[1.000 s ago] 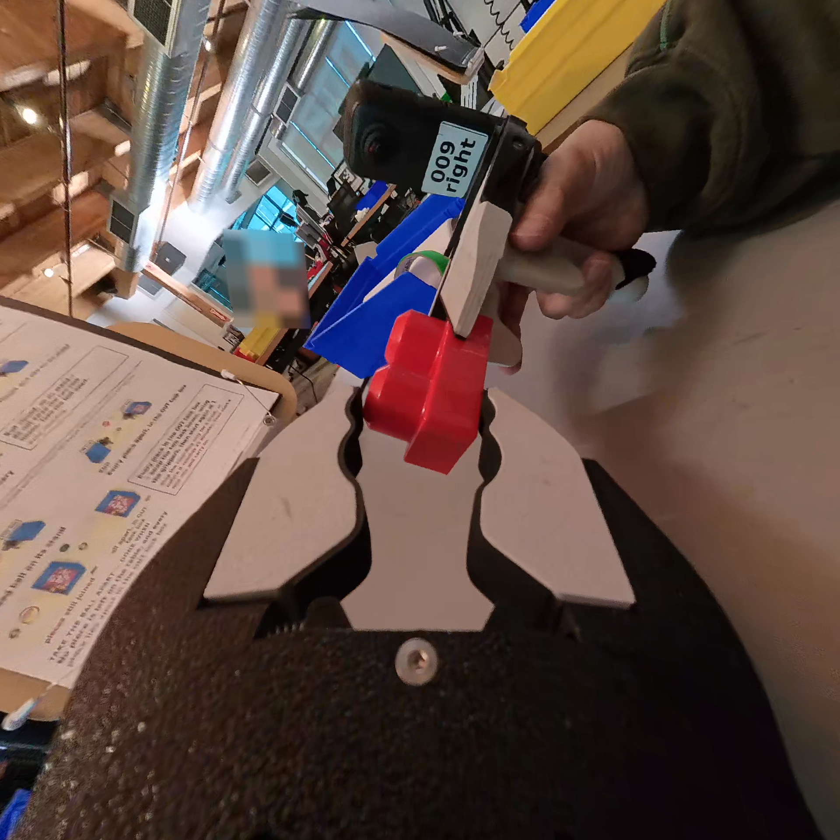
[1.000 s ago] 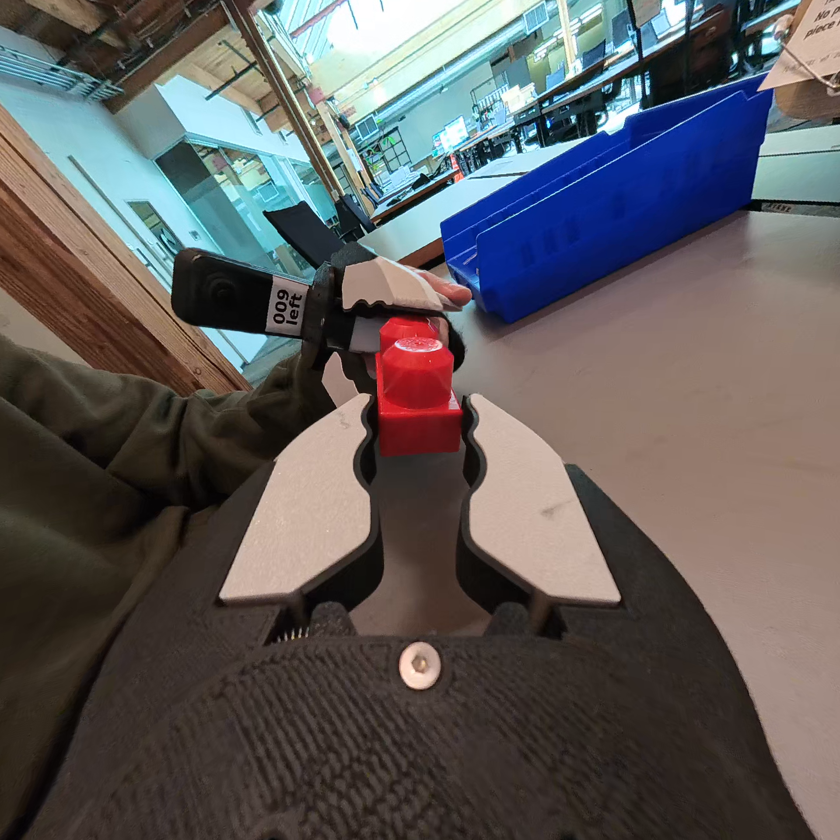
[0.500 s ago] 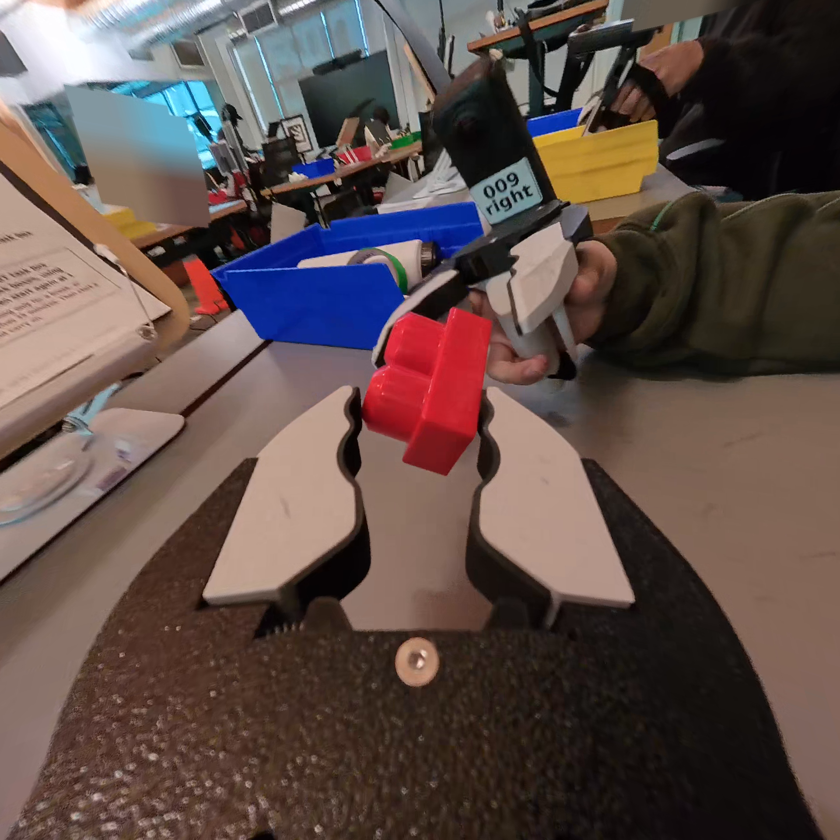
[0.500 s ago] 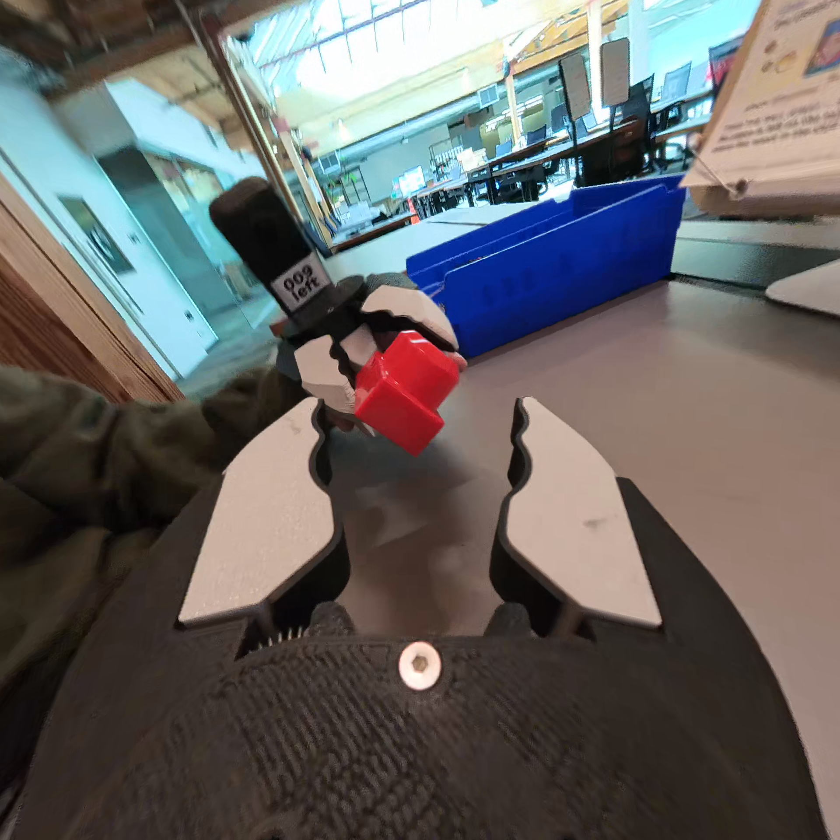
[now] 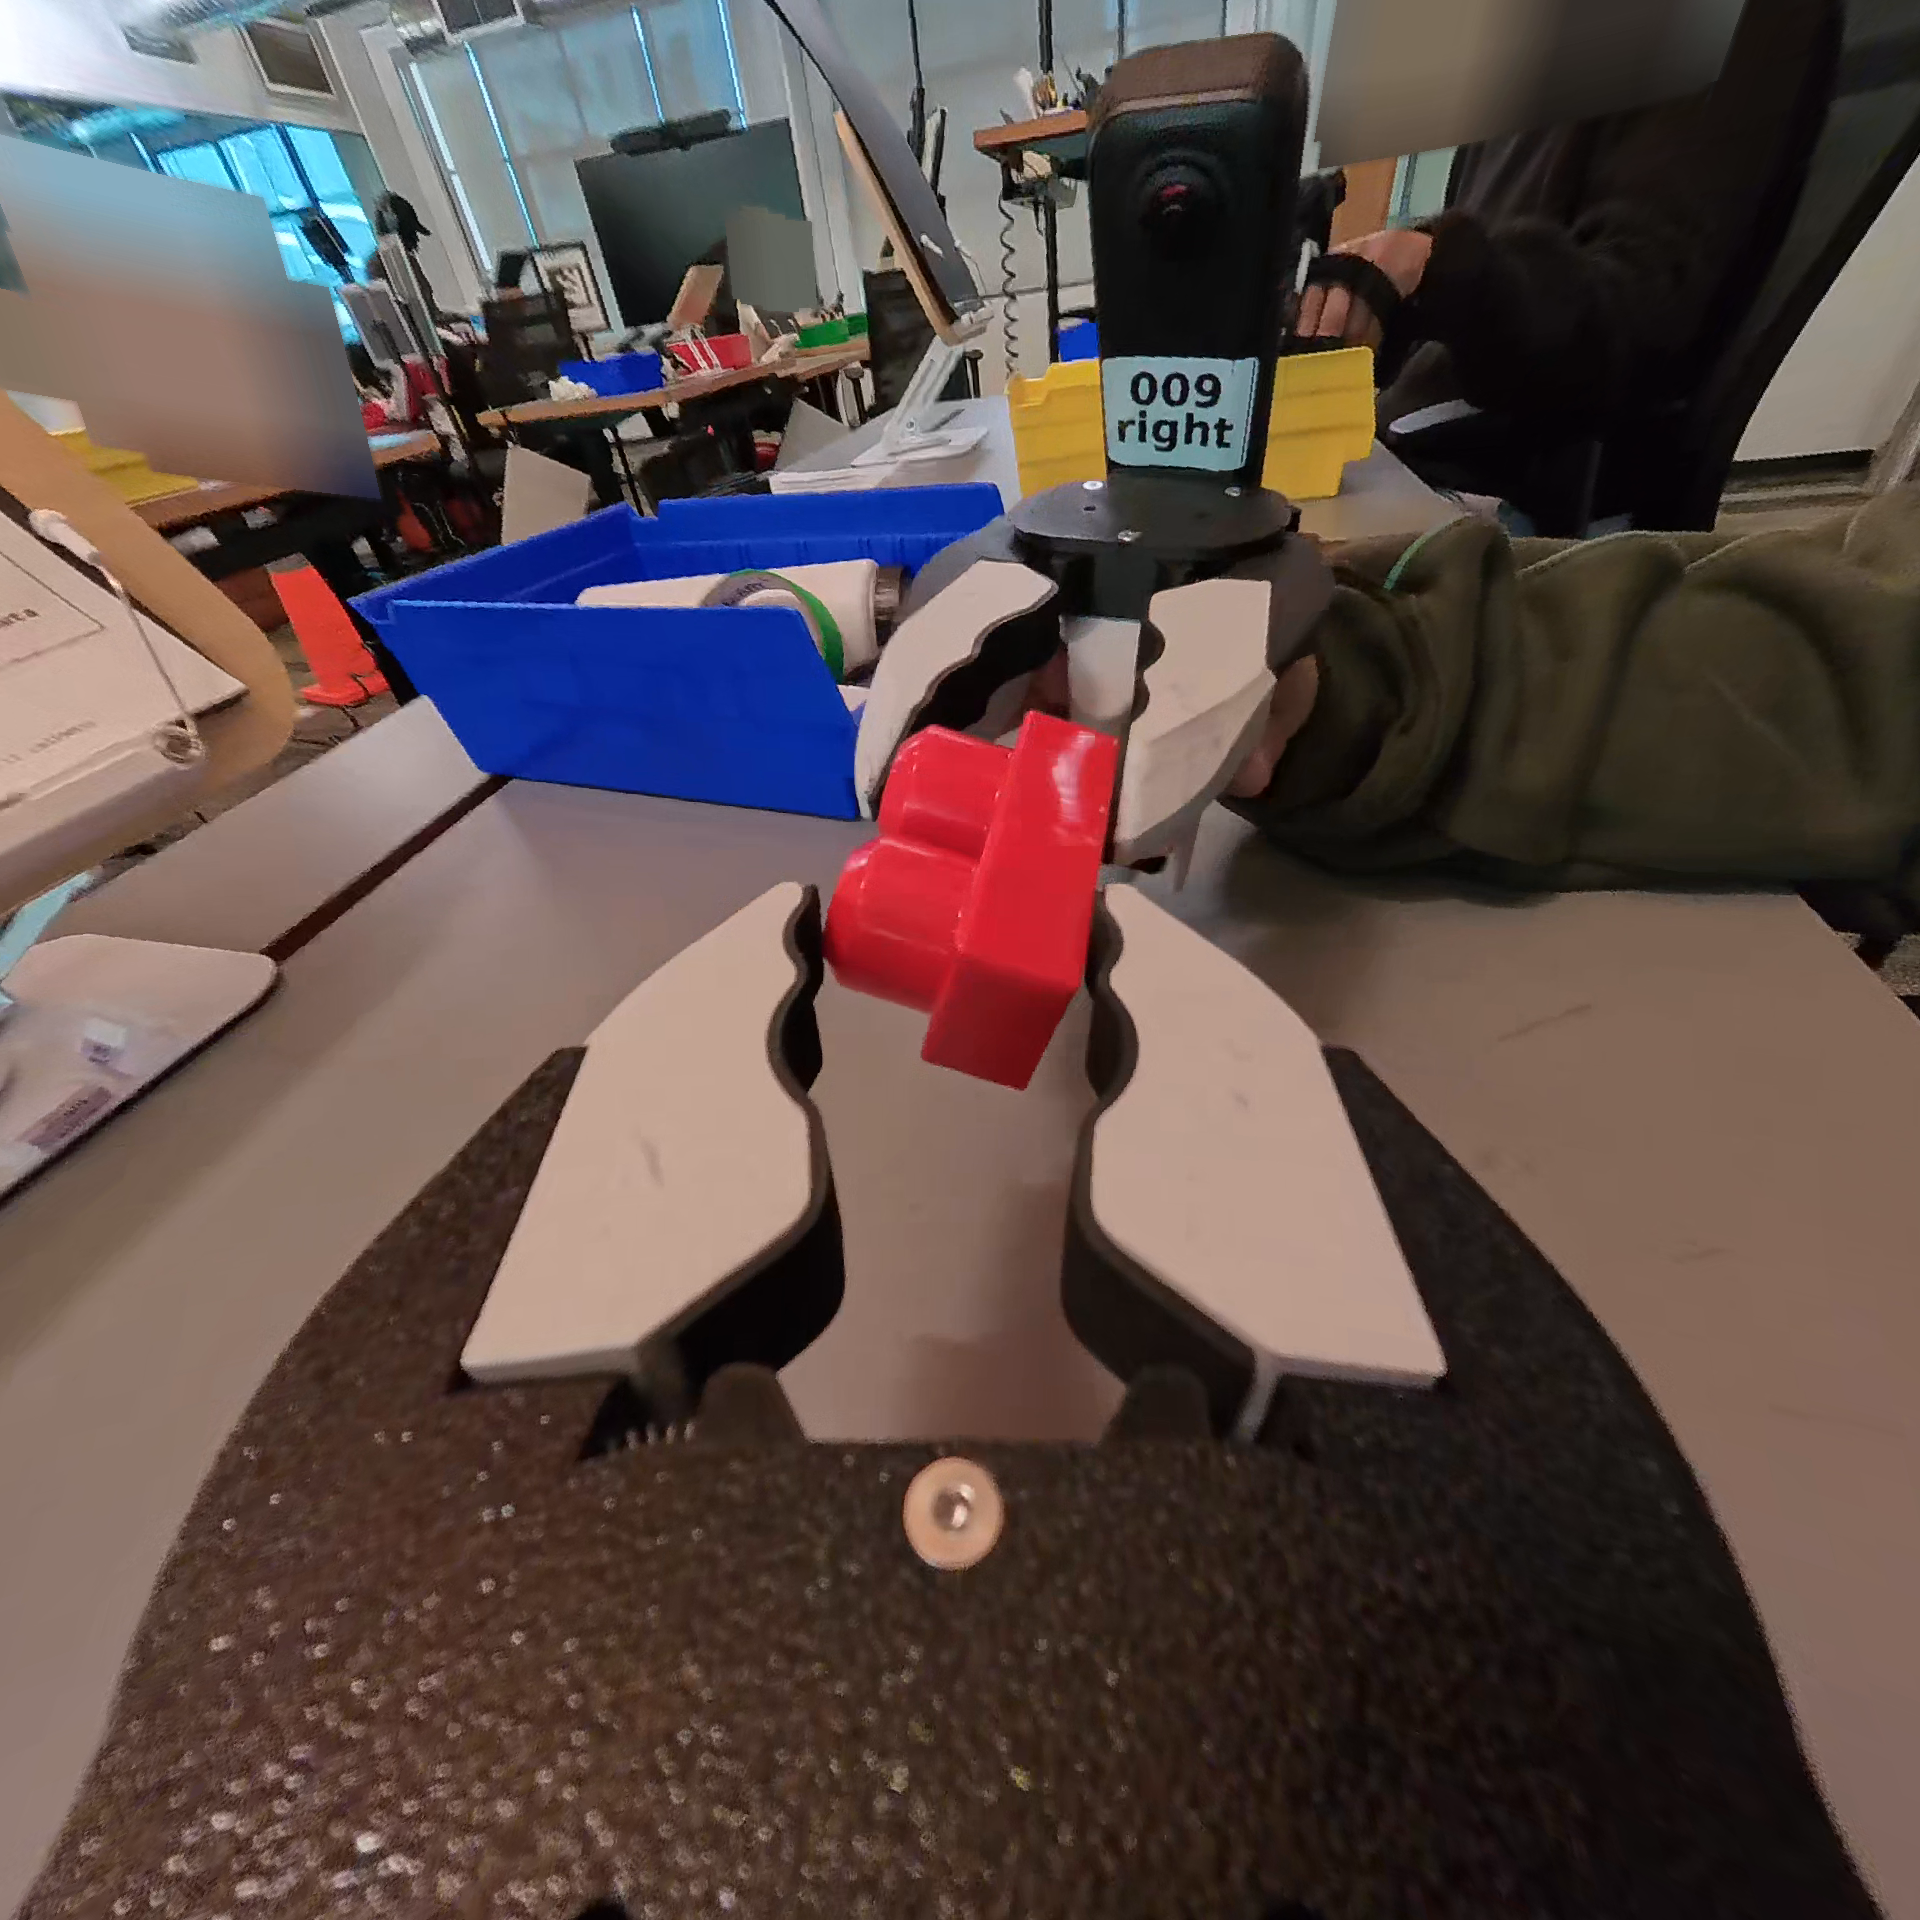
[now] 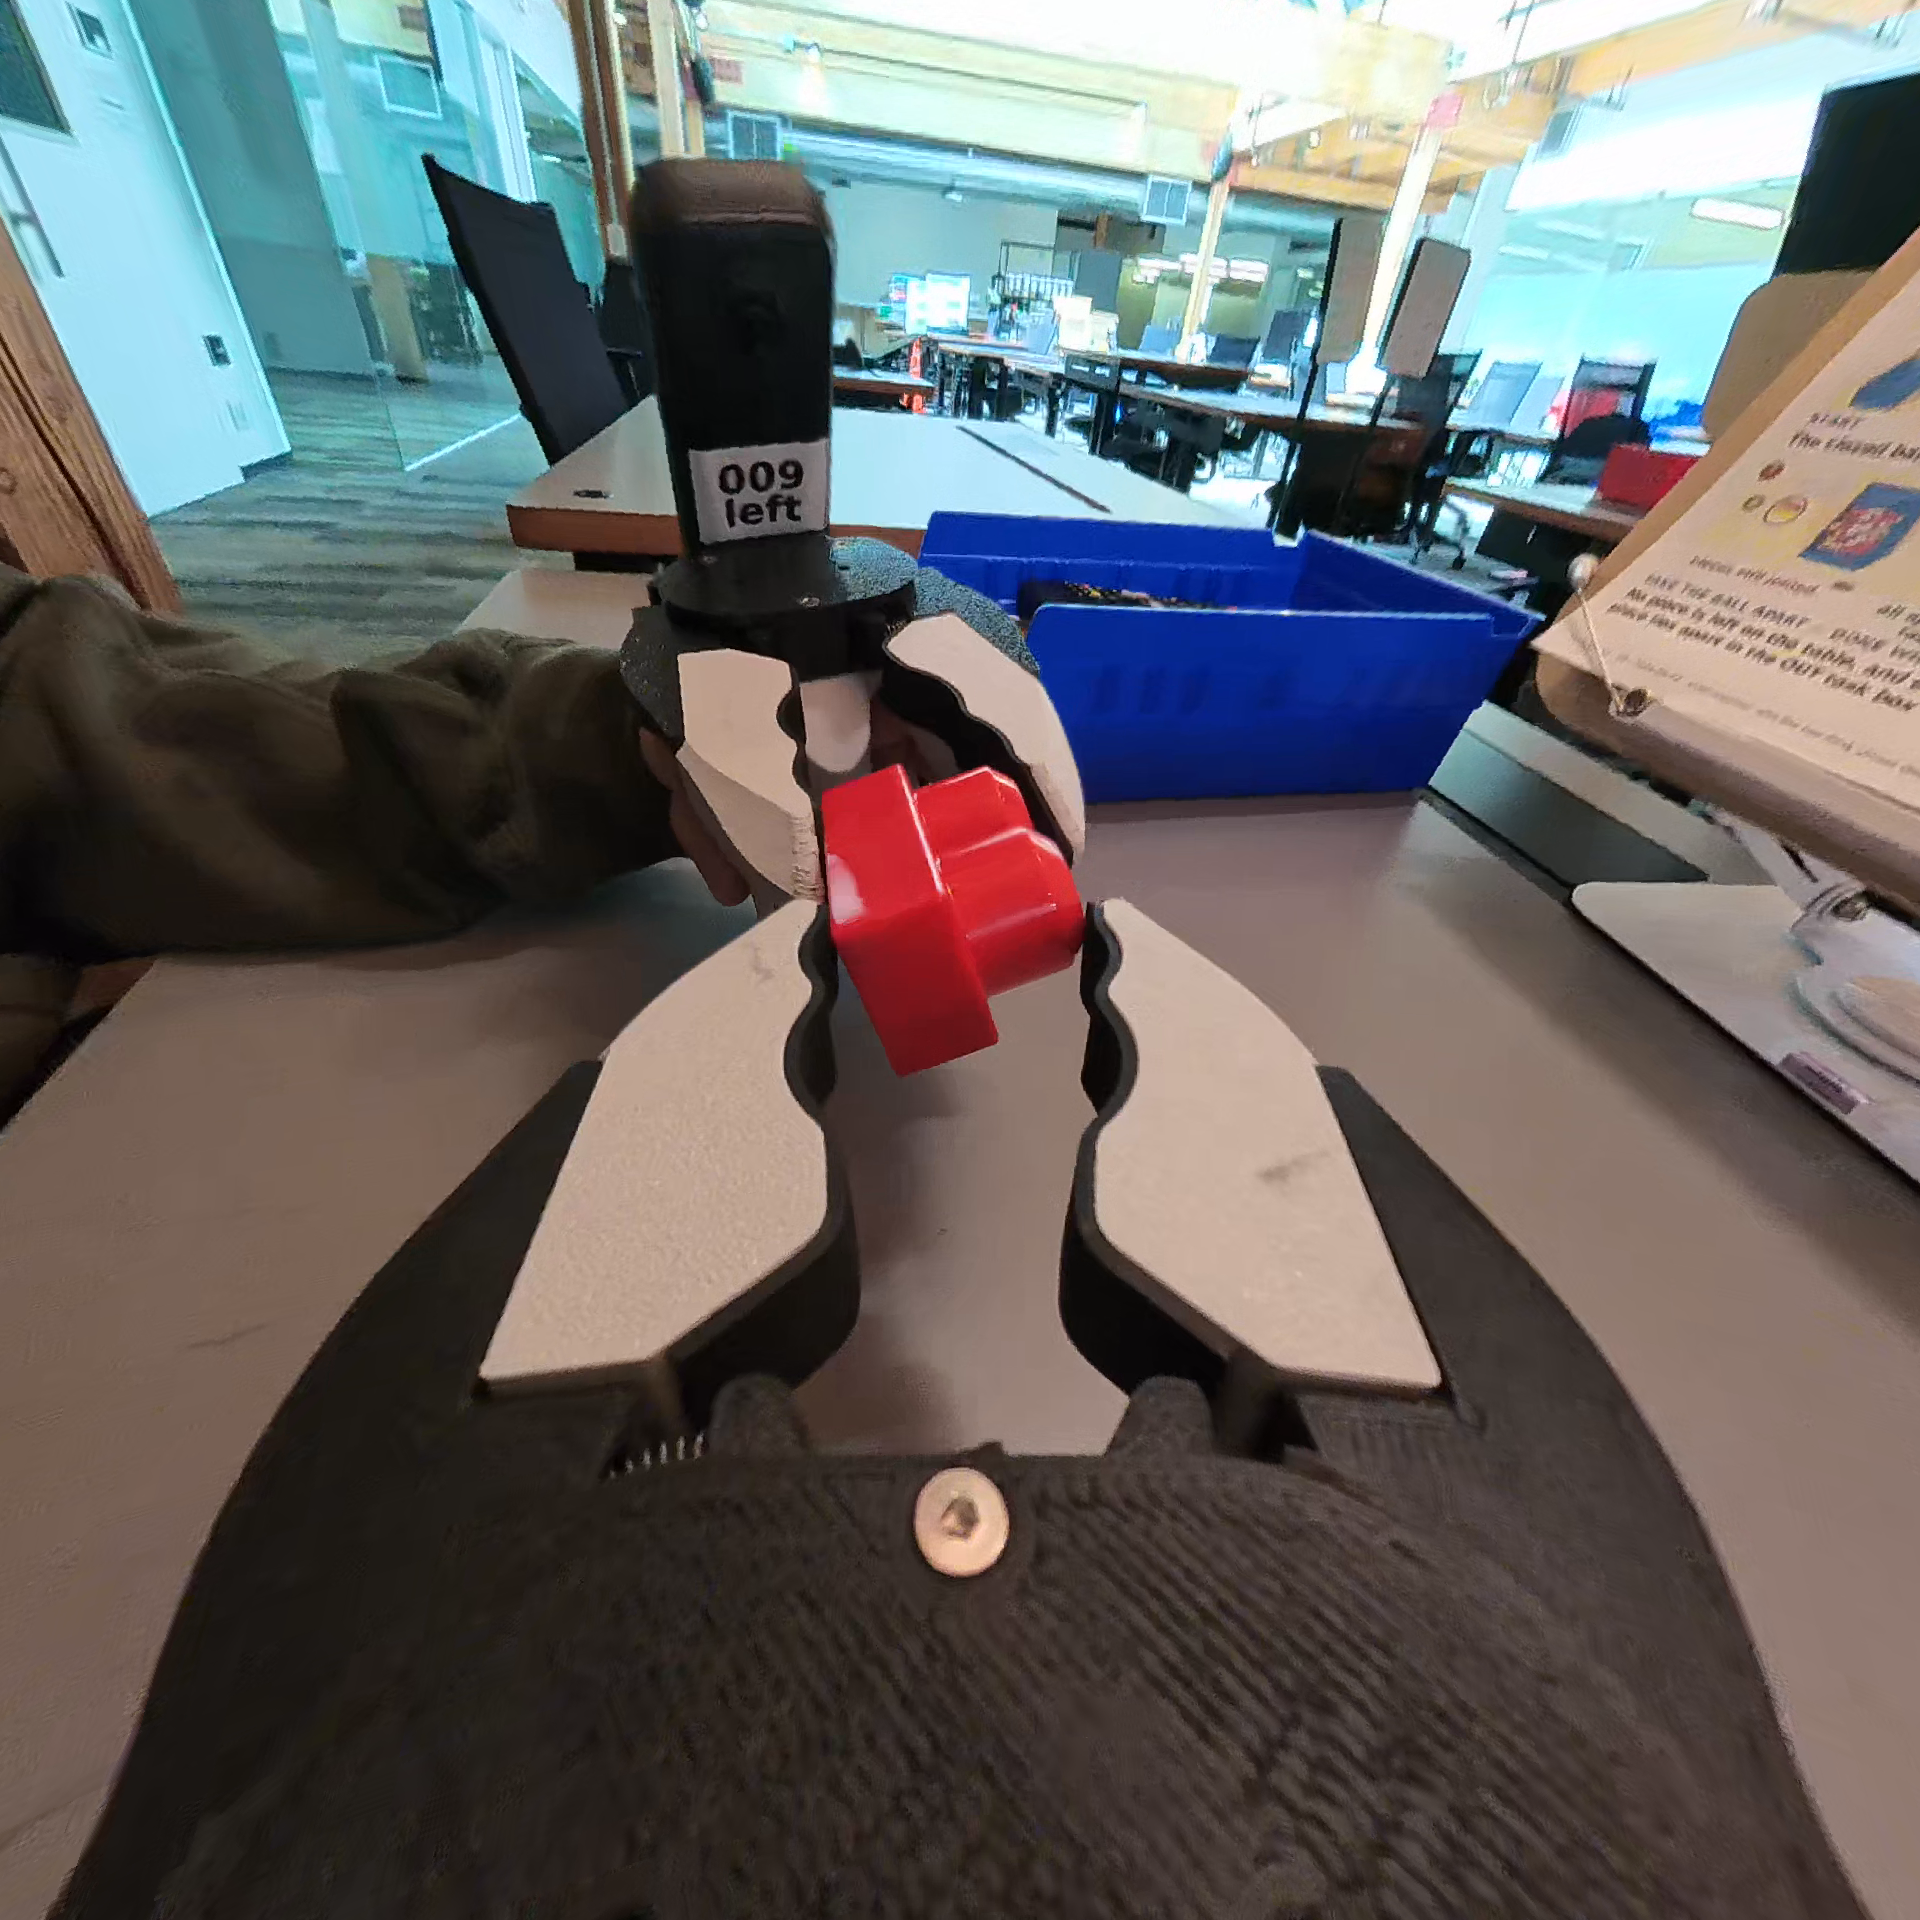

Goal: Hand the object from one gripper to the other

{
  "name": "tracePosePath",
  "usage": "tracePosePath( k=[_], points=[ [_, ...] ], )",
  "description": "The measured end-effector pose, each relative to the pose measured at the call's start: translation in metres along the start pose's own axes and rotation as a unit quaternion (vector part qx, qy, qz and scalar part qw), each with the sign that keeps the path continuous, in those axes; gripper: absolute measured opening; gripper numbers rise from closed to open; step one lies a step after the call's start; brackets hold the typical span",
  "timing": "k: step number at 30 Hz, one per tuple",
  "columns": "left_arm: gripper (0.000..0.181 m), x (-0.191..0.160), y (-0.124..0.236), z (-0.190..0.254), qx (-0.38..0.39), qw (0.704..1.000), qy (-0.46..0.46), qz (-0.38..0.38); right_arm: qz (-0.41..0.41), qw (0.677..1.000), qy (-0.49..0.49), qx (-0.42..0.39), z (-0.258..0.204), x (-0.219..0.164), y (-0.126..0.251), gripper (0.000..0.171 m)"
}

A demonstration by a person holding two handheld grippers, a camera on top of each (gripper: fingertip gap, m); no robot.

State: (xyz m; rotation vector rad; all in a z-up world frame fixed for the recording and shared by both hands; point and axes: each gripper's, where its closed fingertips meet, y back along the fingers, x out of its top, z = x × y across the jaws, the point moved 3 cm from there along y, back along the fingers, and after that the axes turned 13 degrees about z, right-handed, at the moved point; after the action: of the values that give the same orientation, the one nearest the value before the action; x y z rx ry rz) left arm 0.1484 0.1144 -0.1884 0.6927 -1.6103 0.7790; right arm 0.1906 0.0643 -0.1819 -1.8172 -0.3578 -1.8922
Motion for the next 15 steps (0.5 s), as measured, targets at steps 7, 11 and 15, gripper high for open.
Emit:
tracePosePath(
  k=[7,11,15],
  points=[
    [0.073,0.004,-0.001,-0.001,0.031,0.988,-0.152,0.007,0.033,0.986,-0.161,-0.036,0.017,0.004,0.005,0.045],
    [0.065,0.006,-0.002,-0.005,0.038,0.999,-0.006,0.028,0.049,0.992,-0.102,-0.061,0.024,0.008,0.01,0.045],
    [0.072,0.016,0.006,-0.022,0.037,0.96,0.266,0.085,0.064,0.995,0.054,-0.063,0.018,0.02,0.012,0.045]
  ],
)
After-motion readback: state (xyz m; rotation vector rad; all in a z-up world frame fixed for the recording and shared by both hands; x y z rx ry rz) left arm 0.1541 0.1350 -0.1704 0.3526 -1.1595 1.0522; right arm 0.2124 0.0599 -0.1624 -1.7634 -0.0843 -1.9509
